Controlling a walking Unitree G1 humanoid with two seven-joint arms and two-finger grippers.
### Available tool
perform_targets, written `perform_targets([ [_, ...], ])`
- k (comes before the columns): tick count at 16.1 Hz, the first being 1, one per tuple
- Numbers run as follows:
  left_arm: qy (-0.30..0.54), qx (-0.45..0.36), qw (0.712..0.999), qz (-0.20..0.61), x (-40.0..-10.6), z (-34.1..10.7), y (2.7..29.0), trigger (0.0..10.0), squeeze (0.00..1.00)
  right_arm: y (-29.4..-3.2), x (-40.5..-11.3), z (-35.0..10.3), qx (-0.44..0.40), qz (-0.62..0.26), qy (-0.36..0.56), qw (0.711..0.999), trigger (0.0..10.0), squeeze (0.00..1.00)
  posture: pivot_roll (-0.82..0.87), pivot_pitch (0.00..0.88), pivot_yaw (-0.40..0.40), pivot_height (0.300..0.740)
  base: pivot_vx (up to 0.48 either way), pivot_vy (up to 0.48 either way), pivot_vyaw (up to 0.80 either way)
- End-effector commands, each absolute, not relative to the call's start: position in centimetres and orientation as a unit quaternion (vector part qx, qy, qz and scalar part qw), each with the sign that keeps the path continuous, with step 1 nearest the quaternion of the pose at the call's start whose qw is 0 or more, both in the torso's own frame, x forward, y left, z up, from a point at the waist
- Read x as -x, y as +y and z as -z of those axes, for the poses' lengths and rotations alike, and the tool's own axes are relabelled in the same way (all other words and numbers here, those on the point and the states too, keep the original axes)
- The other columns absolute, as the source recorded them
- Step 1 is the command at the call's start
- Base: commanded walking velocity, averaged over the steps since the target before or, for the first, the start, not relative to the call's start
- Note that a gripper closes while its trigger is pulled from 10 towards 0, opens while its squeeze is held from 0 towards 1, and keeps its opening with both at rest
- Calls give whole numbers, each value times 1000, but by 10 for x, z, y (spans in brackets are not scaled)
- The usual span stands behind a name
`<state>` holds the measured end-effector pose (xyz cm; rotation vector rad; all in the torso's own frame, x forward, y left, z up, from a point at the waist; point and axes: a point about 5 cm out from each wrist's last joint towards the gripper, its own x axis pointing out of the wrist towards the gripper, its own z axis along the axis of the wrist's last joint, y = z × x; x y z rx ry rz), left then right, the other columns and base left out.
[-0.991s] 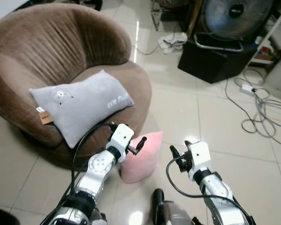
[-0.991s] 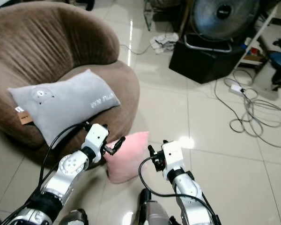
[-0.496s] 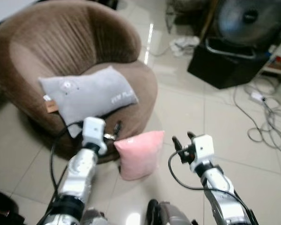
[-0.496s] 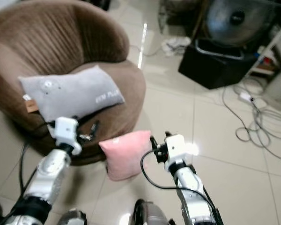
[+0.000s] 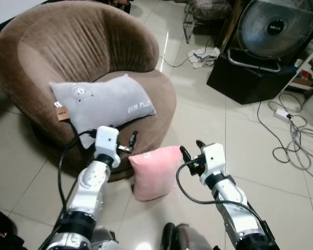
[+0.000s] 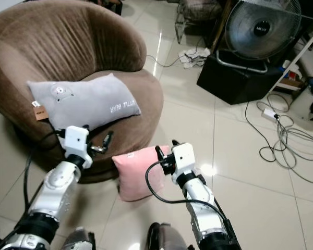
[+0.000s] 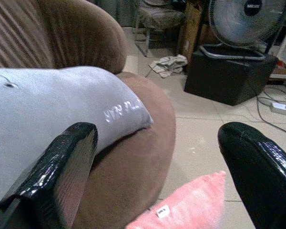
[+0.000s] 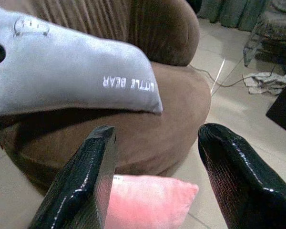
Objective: Move the pillow to the sofa from floor
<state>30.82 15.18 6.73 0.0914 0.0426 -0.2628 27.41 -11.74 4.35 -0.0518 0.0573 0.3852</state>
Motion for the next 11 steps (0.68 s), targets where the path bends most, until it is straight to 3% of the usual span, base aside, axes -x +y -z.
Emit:
perform_targets([
  [1, 42, -45, 987, 148, -304, -59, 145, 10000, 0, -121, -272, -41, 32, -189, 29, 981, 10000, 0, 43, 85, -98, 651, 0, 0, 0],
  [11, 65, -70, 977, 190, -299, -52, 133, 10000, 0, -122, -269, -36, 22, -173, 34, 984, 10000, 0, 16, 106, -84, 551, 0, 0, 0],
])
